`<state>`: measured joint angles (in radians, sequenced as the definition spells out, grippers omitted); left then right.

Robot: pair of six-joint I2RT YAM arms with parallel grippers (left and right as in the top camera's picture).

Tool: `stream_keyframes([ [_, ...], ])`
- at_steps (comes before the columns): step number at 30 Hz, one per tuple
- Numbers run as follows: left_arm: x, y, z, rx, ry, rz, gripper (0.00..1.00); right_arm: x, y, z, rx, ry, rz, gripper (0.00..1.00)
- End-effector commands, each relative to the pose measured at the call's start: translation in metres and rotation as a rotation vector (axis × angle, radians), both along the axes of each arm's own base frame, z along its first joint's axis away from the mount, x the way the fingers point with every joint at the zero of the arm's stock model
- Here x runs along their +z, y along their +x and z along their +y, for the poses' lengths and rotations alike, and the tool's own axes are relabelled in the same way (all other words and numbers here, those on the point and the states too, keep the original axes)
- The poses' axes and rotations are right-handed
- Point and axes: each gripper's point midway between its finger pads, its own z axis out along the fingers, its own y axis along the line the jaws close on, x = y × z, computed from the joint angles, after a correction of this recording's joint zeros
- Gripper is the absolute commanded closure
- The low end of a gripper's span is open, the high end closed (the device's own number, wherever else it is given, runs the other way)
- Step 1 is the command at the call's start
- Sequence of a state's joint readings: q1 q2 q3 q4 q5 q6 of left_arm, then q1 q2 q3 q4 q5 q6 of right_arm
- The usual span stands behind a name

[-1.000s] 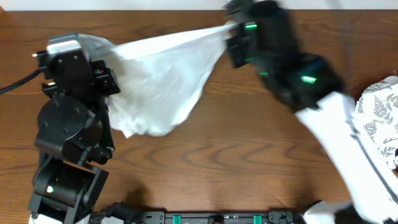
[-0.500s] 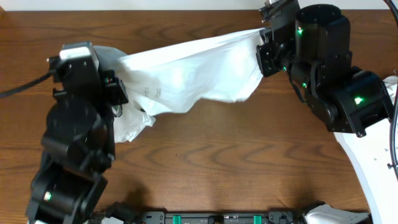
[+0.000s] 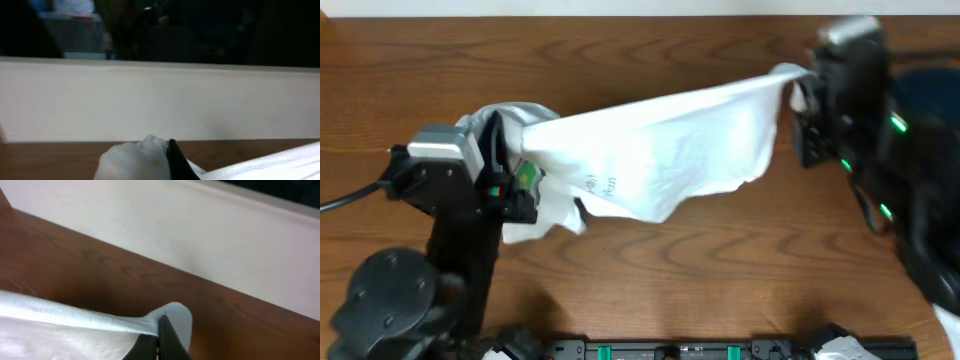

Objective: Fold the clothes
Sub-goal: 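Stretch the T-shirt between both grippers and lower it onto the table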

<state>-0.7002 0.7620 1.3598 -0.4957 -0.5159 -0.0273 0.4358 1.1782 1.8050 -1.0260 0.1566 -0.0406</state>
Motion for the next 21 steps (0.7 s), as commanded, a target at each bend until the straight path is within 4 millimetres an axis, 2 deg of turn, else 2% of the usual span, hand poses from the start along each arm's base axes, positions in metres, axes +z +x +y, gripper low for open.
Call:
stream_keyframes([
  [1,0.030,-0.020,0.015,0.008,-0.067,-0.067,0.94,0.013,-0.013,-0.033,-0.120,-0.016,-0.049,0.99],
  [5,0.022,-0.016,0.009,0.012,-0.049,-0.035,0.94,0.012,-0.019,-0.036,-0.121,-0.020,-0.041,0.99],
  [8,0.009,-0.002,0.010,0.096,-0.006,0.015,0.94,0.002,-0.009,-0.031,-0.120,-0.037,-0.006,0.99],
  [12,-0.015,0.026,-0.003,0.190,0.091,0.093,0.94,-0.025,0.020,-0.020,-0.124,-0.083,0.080,0.99],
  [15,-0.037,0.054,-0.019,0.232,0.167,0.158,0.94,-0.052,0.046,-0.015,-0.149,-0.135,0.153,0.99],
  [18,-0.070,0.091,-0.032,0.288,0.231,0.240,0.93,-0.085,0.074,-0.018,-0.211,-0.216,0.230,0.99],
  [21,-0.101,0.125,-0.034,0.350,0.289,0.310,0.85,-0.113,0.096,-0.022,-0.255,-0.269,0.294,0.99],
])
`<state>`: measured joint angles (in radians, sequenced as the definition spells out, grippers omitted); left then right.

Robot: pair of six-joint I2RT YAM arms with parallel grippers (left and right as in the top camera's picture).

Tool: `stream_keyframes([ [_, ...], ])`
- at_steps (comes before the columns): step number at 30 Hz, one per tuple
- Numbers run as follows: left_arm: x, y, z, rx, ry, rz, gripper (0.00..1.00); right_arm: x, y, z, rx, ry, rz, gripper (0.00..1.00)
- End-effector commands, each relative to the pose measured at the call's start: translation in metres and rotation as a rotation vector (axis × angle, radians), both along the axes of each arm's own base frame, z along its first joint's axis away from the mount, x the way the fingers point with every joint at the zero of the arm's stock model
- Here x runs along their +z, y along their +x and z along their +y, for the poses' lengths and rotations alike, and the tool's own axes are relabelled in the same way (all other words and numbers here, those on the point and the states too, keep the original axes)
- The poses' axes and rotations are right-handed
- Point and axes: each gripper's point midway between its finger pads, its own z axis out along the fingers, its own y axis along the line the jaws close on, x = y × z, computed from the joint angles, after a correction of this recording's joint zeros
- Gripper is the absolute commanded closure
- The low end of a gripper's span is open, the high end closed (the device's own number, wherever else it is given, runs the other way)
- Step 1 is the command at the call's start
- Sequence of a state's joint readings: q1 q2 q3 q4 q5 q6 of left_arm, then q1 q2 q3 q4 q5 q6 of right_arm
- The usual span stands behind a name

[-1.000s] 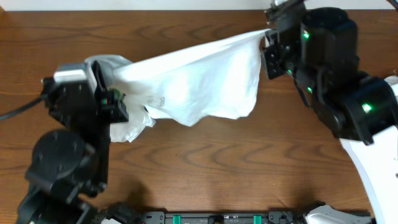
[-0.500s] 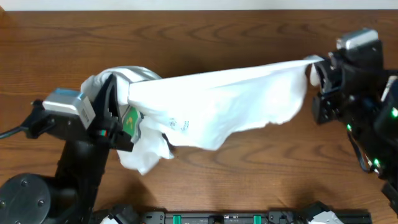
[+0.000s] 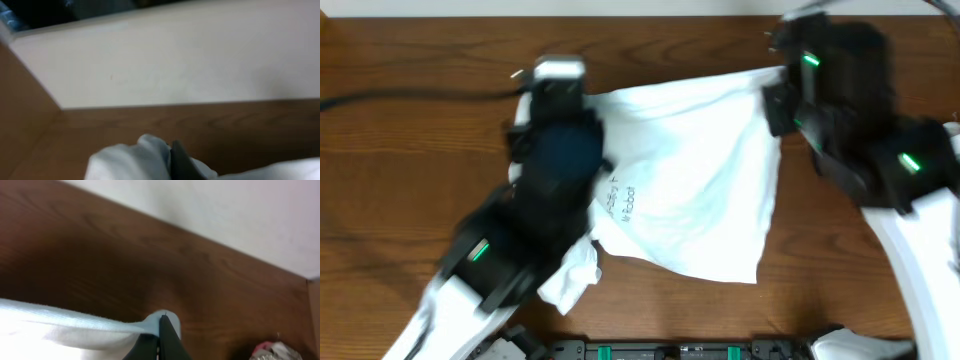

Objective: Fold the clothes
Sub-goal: 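Stretch the T-shirt between both grippers and lower it onto the table, then release the T-shirt and lift both grippers above its top edge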

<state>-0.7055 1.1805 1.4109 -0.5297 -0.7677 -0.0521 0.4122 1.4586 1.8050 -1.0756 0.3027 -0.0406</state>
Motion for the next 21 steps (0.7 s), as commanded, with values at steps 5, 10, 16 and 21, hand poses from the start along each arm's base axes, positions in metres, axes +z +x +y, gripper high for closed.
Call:
stream_keyframes([
  [5,-0.045,0.058,0.032,0.209,0.065,0.084,0.42,-0.054,0.047,-0.037,-0.166,-0.092,0.108,0.99],
  [10,-0.040,0.061,0.058,0.244,-0.022,0.072,0.14,-0.072,0.063,-0.053,-0.209,-0.100,0.143,0.99],
  [16,-0.063,0.062,0.075,0.218,-0.085,0.175,0.09,-0.091,0.075,-0.053,-0.209,-0.090,0.177,0.99],
  [21,-0.086,0.065,0.075,0.168,-0.142,0.267,0.09,-0.112,0.091,-0.069,-0.272,-0.074,0.202,0.59],
])
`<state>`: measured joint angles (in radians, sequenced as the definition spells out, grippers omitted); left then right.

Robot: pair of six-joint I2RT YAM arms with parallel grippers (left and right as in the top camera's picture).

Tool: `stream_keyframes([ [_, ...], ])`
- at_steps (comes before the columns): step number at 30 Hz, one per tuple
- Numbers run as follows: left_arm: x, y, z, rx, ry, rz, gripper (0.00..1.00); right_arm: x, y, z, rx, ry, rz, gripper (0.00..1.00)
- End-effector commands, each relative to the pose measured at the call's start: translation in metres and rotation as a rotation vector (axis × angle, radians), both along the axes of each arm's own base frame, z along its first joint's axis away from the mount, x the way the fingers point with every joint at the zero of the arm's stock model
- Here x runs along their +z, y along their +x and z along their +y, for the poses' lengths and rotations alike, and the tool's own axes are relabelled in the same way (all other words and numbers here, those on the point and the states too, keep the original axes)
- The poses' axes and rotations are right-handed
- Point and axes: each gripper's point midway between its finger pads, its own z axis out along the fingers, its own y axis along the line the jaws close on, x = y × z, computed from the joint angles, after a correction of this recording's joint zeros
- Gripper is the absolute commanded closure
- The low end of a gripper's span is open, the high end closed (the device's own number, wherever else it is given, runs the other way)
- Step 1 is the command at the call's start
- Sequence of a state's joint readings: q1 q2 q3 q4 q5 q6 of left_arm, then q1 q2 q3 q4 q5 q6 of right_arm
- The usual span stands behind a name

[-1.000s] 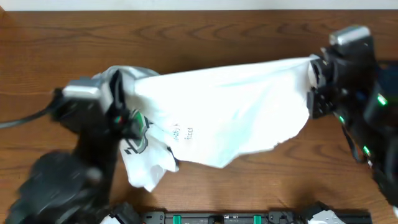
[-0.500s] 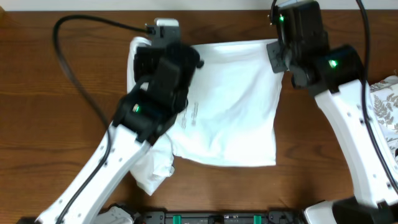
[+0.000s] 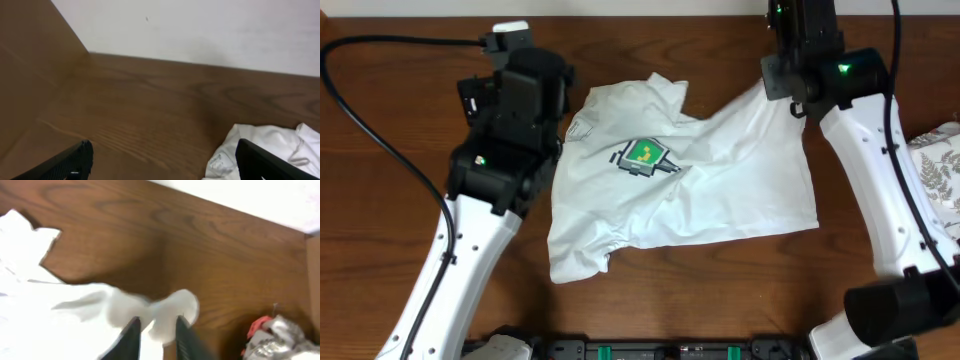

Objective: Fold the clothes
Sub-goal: 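Release the T-shirt and lift both grippers above its top edge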

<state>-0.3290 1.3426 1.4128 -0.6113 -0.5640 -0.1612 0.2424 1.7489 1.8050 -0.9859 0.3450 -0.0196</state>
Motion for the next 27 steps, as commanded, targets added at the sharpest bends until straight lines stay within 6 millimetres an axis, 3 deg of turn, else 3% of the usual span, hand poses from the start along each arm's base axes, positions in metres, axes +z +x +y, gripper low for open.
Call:
stream_keyframes([
  [1,-0.011,0.006,-0.014,-0.079,-0.103,0.036,0.09,-0.018,0.010,-0.021,-0.080,0.006,0.030,0.48],
  [3,-0.018,0.008,-0.018,-0.105,-0.126,0.059,0.09,-0.028,0.013,-0.034,-0.139,0.023,0.045,0.37],
  [6,-0.037,0.016,-0.031,-0.165,-0.174,0.112,0.09,-0.041,0.012,-0.054,-0.227,0.062,0.071,0.33],
  [8,-0.055,0.024,-0.042,-0.205,-0.201,0.161,0.09,-0.047,0.011,-0.057,-0.226,0.107,0.095,0.33],
  [13,-0.102,0.053,-0.076,-0.367,-0.205,0.257,0.11,-0.054,0.010,-0.029,-0.126,0.289,0.146,0.34],
  [16,-0.125,0.075,-0.093,-0.433,-0.226,0.260,0.19,-0.057,0.007,-0.006,-0.061,0.375,0.177,0.36],
  [21,-0.174,0.100,-0.104,-0.466,-0.212,0.301,0.49,-0.058,0.005,0.012,-0.021,0.377,0.189,0.37],
  [23,-0.202,0.100,-0.104,-0.457,-0.209,0.363,0.66,-0.058,0.004,0.016,-0.012,0.376,0.192,0.38],
  [27,-0.248,0.093,-0.102,-0.440,-0.205,0.481,0.86,-0.058,0.004,0.017,-0.011,0.378,0.188,0.38],
])
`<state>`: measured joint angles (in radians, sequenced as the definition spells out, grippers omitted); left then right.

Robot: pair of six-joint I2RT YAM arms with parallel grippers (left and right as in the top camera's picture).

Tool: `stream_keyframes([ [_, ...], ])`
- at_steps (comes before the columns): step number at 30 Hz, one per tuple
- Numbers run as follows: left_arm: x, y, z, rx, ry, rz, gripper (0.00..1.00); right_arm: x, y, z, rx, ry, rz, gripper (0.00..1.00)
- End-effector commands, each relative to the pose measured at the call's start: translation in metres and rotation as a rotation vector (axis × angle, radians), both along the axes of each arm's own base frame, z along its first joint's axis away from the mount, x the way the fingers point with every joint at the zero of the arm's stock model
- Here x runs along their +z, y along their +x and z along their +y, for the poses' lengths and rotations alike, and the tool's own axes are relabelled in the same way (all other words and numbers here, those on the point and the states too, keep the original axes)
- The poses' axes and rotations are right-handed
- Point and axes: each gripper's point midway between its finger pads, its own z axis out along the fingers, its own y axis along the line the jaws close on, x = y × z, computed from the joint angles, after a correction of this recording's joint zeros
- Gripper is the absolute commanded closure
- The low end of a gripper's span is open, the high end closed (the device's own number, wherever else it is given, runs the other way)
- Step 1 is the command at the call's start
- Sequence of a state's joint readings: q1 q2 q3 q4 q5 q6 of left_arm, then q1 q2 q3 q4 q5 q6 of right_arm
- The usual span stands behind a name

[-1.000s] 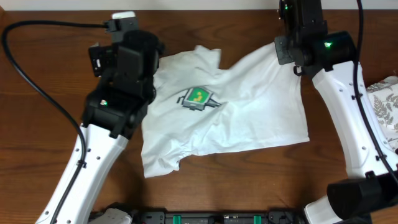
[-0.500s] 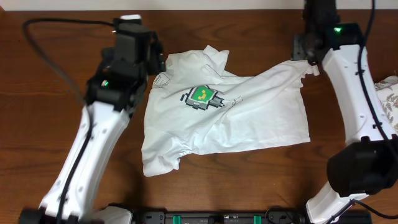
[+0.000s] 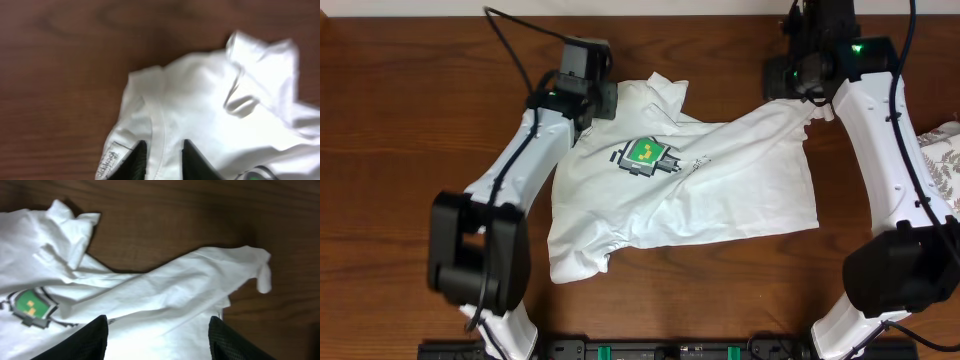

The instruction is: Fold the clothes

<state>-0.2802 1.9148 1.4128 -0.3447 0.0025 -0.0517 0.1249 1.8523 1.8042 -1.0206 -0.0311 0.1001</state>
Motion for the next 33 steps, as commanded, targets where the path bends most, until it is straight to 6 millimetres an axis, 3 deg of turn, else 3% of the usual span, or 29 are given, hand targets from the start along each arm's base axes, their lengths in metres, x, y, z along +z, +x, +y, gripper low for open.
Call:
stream_keyframes([
  [1,-0.034,-0.005,0.002,-0.018,0.022,0.083,0.87,0.000,0.000,0.006,-0.002,0.025,0.001,0.38],
  [6,-0.062,-0.006,0.011,-0.018,0.049,0.138,0.89,0.000,-0.001,0.005,-0.003,0.026,0.002,0.38],
  [12,-0.090,-0.011,0.036,0.029,0.062,0.215,0.94,0.000,-0.001,0.005,-0.017,0.033,0.005,0.41],
  [19,-0.101,-0.014,0.069,0.096,0.065,0.262,0.94,0.000,-0.001,0.005,-0.036,0.044,0.007,0.46],
  [27,-0.115,-0.031,0.120,0.192,0.072,0.359,0.94,0.000,-0.001,0.006,-0.045,0.049,0.008,0.48],
  [30,-0.115,-0.042,0.157,0.300,0.190,0.391,0.94,0.000,-0.002,0.006,-0.045,0.048,0.012,0.49],
  [33,-0.116,-0.054,0.190,0.409,0.202,0.427,0.94,-0.001,-0.004,0.005,-0.045,0.046,0.019,0.49],
])
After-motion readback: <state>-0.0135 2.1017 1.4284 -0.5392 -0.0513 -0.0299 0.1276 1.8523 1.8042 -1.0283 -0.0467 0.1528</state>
